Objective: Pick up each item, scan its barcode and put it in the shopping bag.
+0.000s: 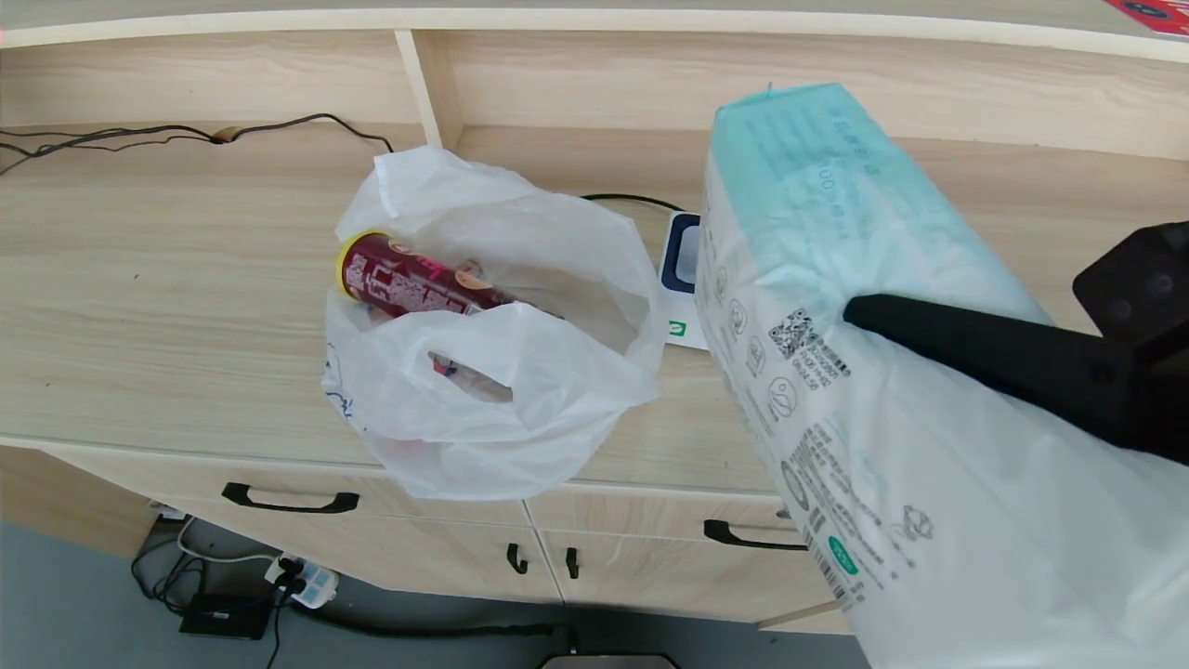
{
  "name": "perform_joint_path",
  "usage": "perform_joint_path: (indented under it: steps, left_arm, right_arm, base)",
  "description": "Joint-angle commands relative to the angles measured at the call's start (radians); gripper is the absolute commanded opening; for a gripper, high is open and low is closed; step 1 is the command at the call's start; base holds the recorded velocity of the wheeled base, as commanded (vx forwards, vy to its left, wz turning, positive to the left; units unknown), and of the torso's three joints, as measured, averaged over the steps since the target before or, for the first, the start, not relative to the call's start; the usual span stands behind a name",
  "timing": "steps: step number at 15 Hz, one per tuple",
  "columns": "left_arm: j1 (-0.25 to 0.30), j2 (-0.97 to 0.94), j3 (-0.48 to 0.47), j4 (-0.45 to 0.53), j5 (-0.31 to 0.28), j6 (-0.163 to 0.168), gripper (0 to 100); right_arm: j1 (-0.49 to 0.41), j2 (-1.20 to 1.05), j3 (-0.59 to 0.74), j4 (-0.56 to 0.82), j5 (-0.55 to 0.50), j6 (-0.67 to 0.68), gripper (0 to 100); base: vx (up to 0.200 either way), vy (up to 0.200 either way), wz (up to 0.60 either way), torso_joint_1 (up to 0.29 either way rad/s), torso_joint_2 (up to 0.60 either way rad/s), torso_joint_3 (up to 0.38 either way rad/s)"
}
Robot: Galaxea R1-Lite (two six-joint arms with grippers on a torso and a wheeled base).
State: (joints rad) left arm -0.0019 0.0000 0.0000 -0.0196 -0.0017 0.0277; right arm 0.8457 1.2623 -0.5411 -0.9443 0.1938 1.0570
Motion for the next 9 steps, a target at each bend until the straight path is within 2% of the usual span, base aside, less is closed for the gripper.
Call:
perform_joint_path:
  steps: [1,3,4,5,9]
  left_arm:
    - [0.000,0.000,0.000,0.000,0.000,0.000,100]
    - [-0.001,0.002,0.000,0.000,0.000,0.000,100]
    - [-0.001,0.002,0.000,0.000,0.000,0.000,100]
    - [0.000,0.000,0.000,0.000,0.000,0.000,100]
    - [-0.001,0.000,0.000,-0.002,0.000,0.000,100]
  right_arm:
    - [0.007,0.040,-0.040,-0.002,0.018,0.051,0]
    - [0.009,0.038,-0.097,-0.002,0.036,0.219,0]
    - [0.007,0.040,-0.112,-0.002,0.038,0.250,0]
    - [0.007,0.040,-0.154,-0.002,0.058,0.359,0]
    - [0.007,0.040,-0.154,-0.002,0.128,0.506,0]
  base:
    - [0.000,0.000,0.00,0.000,0.00,0.000]
    - [0.000,0.000,0.00,0.000,0.00,0.000]
    - [0.000,0.000,0.00,0.000,0.00,0.000]
    - [0.000,0.000,0.00,0.000,0.00,0.000]
    - [0.000,0.000,0.00,0.000,0.00,0.000]
